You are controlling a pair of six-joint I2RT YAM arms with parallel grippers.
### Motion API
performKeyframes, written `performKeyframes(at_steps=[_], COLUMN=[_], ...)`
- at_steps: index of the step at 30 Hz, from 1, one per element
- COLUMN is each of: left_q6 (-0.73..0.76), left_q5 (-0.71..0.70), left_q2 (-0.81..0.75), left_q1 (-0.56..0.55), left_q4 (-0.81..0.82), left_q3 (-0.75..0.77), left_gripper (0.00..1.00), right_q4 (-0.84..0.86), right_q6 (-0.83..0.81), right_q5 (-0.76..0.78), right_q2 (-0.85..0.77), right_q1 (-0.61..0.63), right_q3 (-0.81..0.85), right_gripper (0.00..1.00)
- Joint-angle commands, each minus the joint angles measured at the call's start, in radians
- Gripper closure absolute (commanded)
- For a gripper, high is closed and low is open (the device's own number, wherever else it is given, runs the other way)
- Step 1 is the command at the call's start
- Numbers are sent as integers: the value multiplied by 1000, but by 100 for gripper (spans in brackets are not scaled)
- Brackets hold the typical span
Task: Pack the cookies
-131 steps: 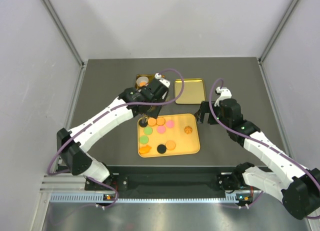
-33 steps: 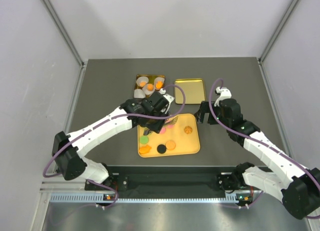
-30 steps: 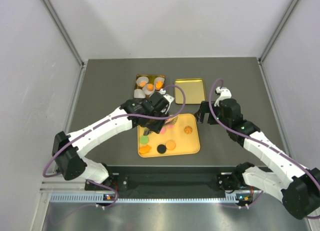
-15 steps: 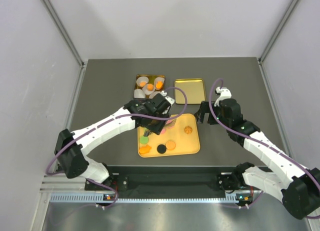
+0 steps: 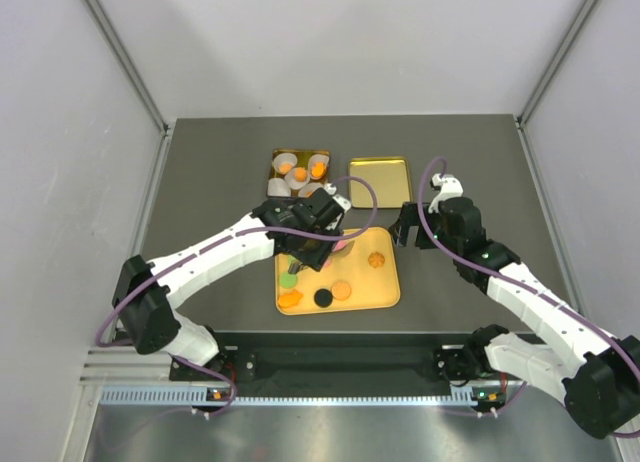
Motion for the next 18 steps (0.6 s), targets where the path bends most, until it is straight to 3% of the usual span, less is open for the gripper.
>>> performKeyframes(at_steps=[1, 18], left_q6=[26, 37], left_q5=[12, -42], left_q2=[10, 21], left_q1=[-7, -28], left_q4=[-12, -54], left_q3=[11, 20], left_gripper=[50, 51], right_q4=[26, 24], right_q6=[-15, -15], right_q5=[0, 0], right_q2=[-5, 0], right_q1=[-9, -11], right_q3=[-3, 0], right_gripper=[0, 0])
